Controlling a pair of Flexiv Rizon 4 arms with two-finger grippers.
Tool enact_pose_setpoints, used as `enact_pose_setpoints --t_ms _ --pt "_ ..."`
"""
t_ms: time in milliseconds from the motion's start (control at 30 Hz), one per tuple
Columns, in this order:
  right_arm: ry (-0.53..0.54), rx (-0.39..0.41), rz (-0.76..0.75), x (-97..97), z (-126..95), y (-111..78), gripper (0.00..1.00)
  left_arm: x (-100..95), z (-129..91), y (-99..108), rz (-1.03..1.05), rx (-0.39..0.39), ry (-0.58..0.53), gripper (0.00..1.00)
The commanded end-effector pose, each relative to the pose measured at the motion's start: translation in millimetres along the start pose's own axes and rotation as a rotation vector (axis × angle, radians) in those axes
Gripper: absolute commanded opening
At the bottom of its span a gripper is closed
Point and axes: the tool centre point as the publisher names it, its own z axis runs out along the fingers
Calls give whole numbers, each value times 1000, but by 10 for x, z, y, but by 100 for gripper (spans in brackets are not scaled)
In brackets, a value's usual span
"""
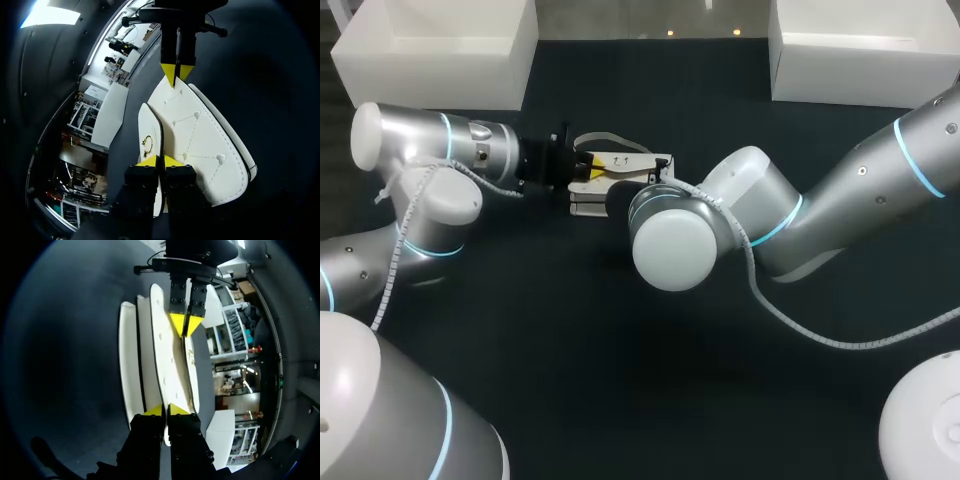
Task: Pick up the bag, open it, inspect its contents, close it, and place it on the opposite side
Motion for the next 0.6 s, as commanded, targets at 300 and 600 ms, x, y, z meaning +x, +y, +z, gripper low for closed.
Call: enact_pose_setpoints --t_ms 300,600 --pt "-126 -67 1 38 11 -35 0 20 43 -29 33 11 45 0" --pt "-126 -67 1 38 11 -35 0 13 31 -27 19 18 50 0"
